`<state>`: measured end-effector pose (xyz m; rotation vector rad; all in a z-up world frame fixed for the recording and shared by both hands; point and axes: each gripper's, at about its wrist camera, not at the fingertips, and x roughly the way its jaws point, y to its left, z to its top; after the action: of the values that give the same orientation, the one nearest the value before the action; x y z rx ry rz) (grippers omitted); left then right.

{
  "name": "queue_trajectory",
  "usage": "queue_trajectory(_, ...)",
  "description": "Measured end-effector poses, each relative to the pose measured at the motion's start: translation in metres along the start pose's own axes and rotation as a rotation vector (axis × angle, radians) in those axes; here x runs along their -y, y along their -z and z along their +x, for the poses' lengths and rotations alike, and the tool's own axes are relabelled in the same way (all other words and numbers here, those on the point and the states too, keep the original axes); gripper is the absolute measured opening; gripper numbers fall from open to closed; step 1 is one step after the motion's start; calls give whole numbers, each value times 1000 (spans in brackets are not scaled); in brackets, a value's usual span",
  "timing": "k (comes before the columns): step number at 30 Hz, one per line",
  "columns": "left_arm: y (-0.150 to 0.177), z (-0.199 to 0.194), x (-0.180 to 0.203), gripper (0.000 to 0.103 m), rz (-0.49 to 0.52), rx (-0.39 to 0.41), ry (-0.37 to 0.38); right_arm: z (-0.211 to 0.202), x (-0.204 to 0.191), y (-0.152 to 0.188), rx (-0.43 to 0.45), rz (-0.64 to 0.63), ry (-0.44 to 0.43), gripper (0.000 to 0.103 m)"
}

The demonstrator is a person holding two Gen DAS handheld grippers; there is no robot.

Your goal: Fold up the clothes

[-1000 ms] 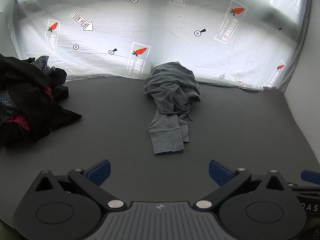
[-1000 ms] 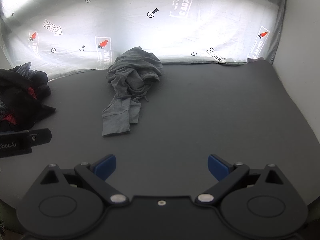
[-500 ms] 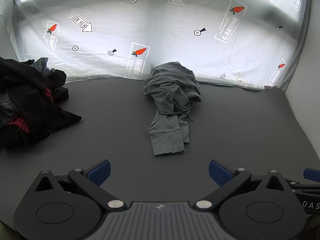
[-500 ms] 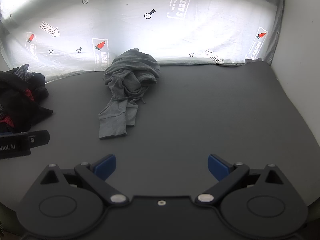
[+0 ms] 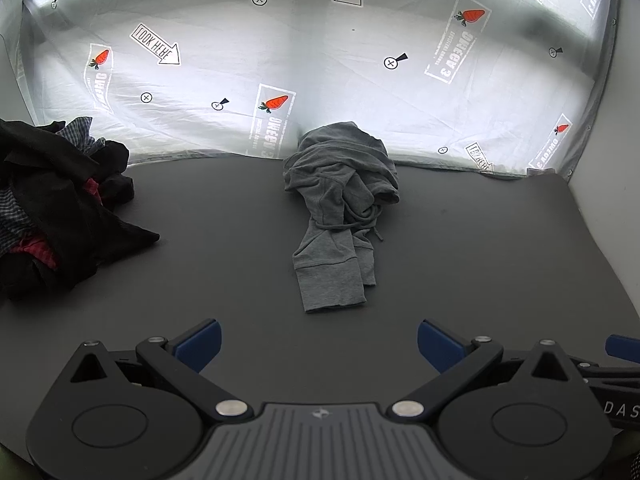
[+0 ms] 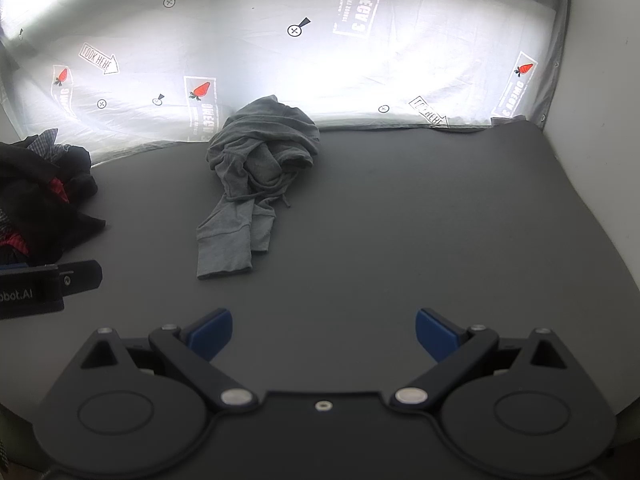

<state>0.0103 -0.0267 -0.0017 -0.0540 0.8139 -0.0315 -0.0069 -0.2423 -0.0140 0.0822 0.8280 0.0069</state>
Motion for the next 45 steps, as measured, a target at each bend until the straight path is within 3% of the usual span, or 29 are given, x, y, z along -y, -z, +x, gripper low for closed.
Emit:
queue_trajectory(23,-4,12,1,103,-1,-11,10,14,1,-5,-30,2,-14,100)
queue_trajectory(37,-22,42,0,103,-2,-38,3,44,3,-25,-35,5,-2,99)
queue_trajectory(39,-26,49,-4,103,-12,-46,-2,46,-1,-30,4,-27,-2,99)
queue_trajectory(42,-37,63,-12,103,-47,-43,-3,45,-6,-40,146,-86,-5,99)
queue_trajectory(45,-50,79,-22,103,-91,-46,12,54,-18,-52,264,-228,52,99)
